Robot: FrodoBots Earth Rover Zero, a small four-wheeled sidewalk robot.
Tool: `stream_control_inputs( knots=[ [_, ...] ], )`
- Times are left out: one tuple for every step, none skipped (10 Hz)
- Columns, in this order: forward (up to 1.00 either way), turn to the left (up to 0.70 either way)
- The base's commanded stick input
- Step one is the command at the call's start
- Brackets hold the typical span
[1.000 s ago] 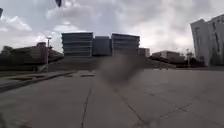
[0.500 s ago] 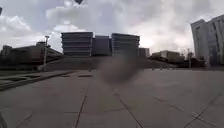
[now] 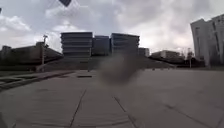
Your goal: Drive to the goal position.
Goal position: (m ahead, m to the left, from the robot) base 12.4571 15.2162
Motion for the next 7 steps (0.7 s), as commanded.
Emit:
stream_control_inputs(
  knots=[
    [0.70,0.00],
    [0.70,0.00],
    [0.70,0.00],
    [0.70,0.00],
    [0.70,0.00],
    [0.70,0.00],
    [0.70,0.00]
  ],
)
